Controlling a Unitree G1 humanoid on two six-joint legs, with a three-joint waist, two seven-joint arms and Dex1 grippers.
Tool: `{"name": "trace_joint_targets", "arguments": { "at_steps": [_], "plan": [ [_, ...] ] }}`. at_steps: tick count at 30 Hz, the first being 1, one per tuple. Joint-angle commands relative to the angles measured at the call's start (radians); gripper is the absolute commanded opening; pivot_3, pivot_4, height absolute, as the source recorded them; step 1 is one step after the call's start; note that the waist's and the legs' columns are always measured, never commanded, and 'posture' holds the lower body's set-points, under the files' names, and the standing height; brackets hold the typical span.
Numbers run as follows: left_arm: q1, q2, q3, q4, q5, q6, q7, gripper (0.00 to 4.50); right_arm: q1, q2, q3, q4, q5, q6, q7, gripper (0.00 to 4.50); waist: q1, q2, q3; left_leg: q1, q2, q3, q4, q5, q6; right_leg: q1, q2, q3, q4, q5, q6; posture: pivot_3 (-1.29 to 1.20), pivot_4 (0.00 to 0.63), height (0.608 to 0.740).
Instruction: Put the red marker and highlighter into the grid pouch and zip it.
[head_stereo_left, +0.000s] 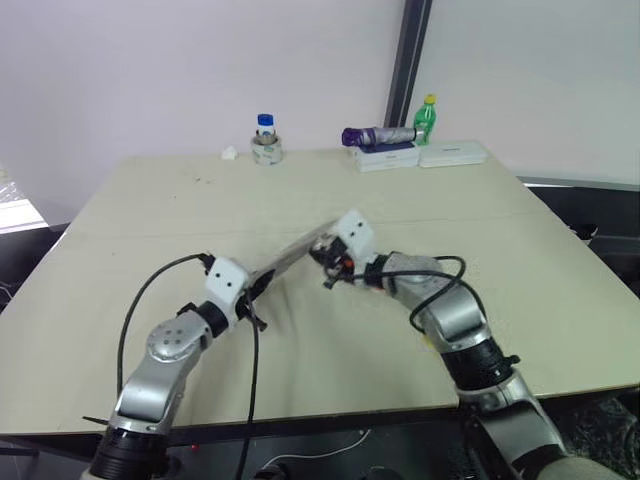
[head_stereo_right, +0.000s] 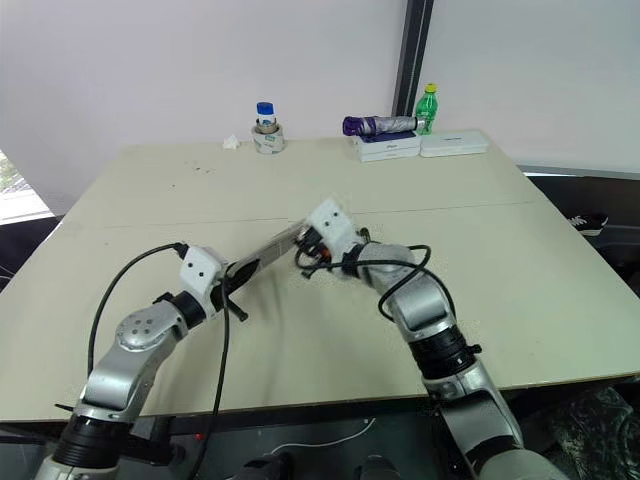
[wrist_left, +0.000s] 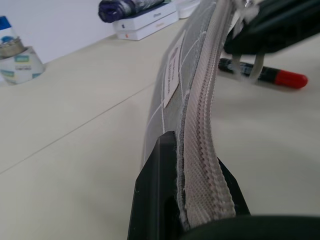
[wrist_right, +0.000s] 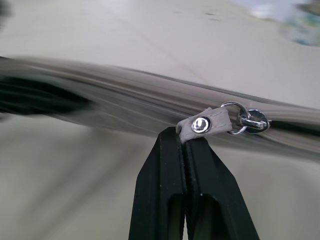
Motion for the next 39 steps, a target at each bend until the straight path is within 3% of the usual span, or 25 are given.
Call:
{"name": "trace_joint_targets", "arguments": {
  "at_steps": [1,12,15,22,27,36,39],
  "plan": [
    [-0.022,-0.022,-0.015,-0.042,0.018,0.014,0.028,0.00,-0.005,0.020,0.058,-0.099,0.013,0.017,0.027,0.06,0.002,0.000,0.000,0.000,0.000,0.000,0.000,0.000,0.000,0.000,0.000,0.000,0.000,0.000,0.000,0.00,0.150,0.740],
    [-0.047,-0.104,-0.015,-0.048,0.027,0.055,0.101,0.00,-0.002,0.034,0.108,-0.165,0.030,0.069,0.057,0.06,0.005,0.000,0.000,0.000,-0.001,-0.001,0.001,0.000,0.000,0.001,0.000,0.000,-0.001,0.000,0.000,0.00,0.150,0.740],
    [-0.055,-0.102,0.002,-0.036,0.034,0.048,0.118,0.00,0.000,-0.004,0.065,-0.183,0.055,0.103,0.079,0.91,0.005,0.000,0.000,0.000,-0.001,-0.001,0.001,0.000,0.000,0.001,0.000,0.000,-0.001,0.000,0.000,0.00,0.150,0.740],
    [-0.073,-0.050,0.046,-0.002,0.074,-0.001,0.133,0.00,0.016,-0.133,-0.067,-0.154,0.006,0.117,-0.017,4.46,0.016,-0.001,0.000,0.000,-0.001,0.000,0.001,0.000,0.000,0.001,-0.001,0.000,-0.001,0.000,0.000,0.00,0.150,0.740],
    [-0.072,0.013,0.040,0.053,0.129,-0.074,0.114,0.00,0.046,-0.161,-0.185,-0.044,-0.027,0.201,-0.148,4.46,0.024,-0.001,0.000,0.000,-0.001,0.000,-0.001,0.000,0.000,0.000,0.000,0.000,-0.002,0.000,0.000,0.00,0.150,0.740],
    [-0.087,-0.012,0.025,0.107,0.148,-0.106,0.127,0.00,0.090,-0.088,-0.291,0.115,-0.015,0.237,-0.294,4.46,0.026,-0.001,0.000,0.000,-0.001,0.001,-0.001,0.000,0.000,0.001,-0.001,0.000,-0.002,0.000,0.000,0.00,0.150,0.740],
    [-0.090,-0.028,0.018,0.116,0.154,-0.107,0.132,0.00,0.087,-0.068,-0.327,0.126,0.007,0.258,-0.317,3.68,0.025,-0.001,0.000,0.000,-0.001,0.001,-0.001,0.000,0.000,0.001,-0.001,0.000,-0.002,0.000,0.000,0.00,0.150,0.740]
  ]
}}
